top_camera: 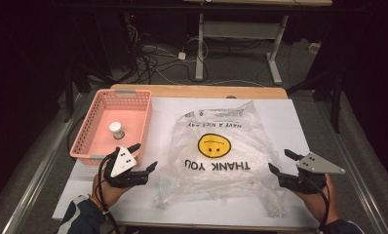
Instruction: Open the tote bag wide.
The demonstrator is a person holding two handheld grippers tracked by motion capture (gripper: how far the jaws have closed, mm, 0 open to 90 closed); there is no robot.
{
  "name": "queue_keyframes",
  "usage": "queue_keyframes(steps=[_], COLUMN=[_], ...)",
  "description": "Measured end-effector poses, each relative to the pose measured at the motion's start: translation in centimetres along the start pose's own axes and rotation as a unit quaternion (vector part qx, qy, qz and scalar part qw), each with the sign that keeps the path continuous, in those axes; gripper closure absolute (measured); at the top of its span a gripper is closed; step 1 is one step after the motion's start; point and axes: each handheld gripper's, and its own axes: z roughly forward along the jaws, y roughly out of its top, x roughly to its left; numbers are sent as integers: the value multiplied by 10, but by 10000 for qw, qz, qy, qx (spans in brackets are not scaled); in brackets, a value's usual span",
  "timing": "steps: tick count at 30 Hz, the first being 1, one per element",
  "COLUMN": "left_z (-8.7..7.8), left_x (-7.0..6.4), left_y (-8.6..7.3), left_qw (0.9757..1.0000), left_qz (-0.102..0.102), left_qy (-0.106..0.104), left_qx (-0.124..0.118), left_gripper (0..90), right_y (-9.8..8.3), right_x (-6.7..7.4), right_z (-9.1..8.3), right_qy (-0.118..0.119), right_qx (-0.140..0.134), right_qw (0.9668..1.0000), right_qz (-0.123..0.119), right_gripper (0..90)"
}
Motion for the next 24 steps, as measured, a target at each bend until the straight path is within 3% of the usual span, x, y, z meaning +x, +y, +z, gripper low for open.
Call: queue_keyframes(steps=[6,12,16,17,18,19,22,24], left_z=[-1,1,0,0,0,1,2,2], left_x=[-1,-3,-3,-3,-3,-2,-2,-3], left_y=[-2,-4,-4,-3,-3,-3,-3,-3], left_qw=[10000,9998,9998,9997,9998,9998,9997,9996], left_qz=[34,168,179,205,186,185,221,259], left_qy=[6,-7,-9,0,-4,-11,-30,-28], left_qx=[41,118,113,109,90,96,89,106], left_gripper=[218,218,218,218,218,218,218,218], right_y=[0,3,26,26,40,40,70,77], right_x=[2,-9,-33,-33,-46,-46,-70,-76], right_z=[2,10,26,26,38,38,76,86], right_qy=[43,23,-219,-219,-291,-291,-422,-358], right_qx=[6,46,20,20,15,15,332,390], right_qw=[10000,10000,9998,9998,9996,9996,9985,9986], right_qz=[-48,-4,6,6,-4,-4,-102,-31], right_gripper=[305,317,352,352,355,355,347,347])
